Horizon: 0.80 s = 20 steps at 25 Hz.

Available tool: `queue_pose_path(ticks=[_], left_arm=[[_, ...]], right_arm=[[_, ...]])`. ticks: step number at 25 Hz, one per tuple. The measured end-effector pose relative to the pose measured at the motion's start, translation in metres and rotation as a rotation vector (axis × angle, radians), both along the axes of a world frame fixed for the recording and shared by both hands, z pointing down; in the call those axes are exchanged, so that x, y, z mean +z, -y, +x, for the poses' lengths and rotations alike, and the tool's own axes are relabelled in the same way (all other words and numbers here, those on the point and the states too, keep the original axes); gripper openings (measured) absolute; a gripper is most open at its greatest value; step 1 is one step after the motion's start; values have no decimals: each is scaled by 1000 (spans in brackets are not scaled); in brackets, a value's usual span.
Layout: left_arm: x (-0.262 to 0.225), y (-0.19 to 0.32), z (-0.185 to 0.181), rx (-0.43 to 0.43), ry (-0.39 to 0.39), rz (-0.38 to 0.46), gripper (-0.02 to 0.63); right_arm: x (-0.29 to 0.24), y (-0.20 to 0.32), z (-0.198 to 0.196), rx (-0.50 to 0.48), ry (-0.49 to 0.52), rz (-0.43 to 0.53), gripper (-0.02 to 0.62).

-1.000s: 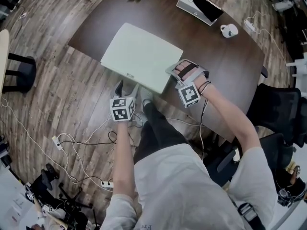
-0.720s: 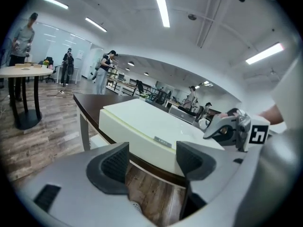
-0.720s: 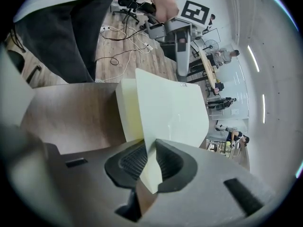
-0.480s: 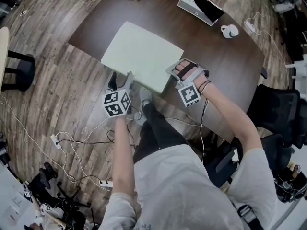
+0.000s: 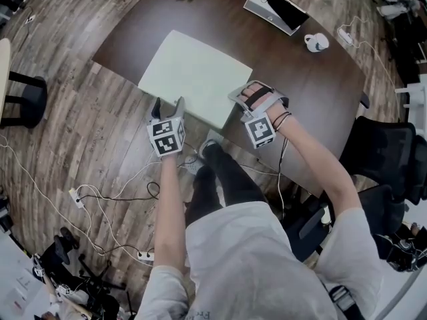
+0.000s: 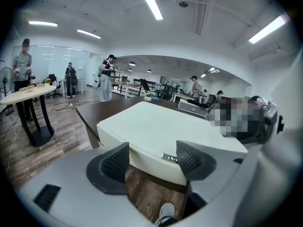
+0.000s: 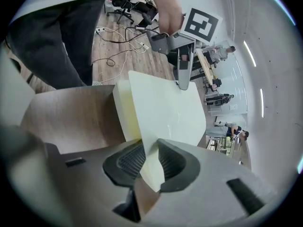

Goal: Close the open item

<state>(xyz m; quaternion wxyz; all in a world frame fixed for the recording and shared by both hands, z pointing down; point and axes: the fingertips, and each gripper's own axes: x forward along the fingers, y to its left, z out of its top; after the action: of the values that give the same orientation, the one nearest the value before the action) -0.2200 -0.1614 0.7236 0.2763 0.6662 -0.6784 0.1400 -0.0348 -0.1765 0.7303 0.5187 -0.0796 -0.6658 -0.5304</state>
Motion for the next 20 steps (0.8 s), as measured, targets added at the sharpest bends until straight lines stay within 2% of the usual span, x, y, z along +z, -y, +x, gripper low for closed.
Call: queue_pose_path(ticks=[2, 9, 11, 13, 18, 20], left_arm=[[1, 1, 0, 1, -2, -10, 304], [0, -9, -1, -16, -13, -30, 304], [0, -11, 0, -26, -14, -33, 304], [1, -12, -1, -36, -11, -43, 304], [-5, -13, -3, -22, 46, -73, 302], [-7, -12, -2, -9, 45, -89, 304]], right_arm=[[-1, 1, 0, 4, -3, 11, 87], [-6, -19, 3, 16, -13, -44, 109], [-7, -27, 7, 20, -22, -76, 125], [-7, -36, 12, 21, -39, -118, 175], [-19, -52, 26, 55, -13, -191, 179], [-26, -57, 33, 94, 16, -229, 186]])
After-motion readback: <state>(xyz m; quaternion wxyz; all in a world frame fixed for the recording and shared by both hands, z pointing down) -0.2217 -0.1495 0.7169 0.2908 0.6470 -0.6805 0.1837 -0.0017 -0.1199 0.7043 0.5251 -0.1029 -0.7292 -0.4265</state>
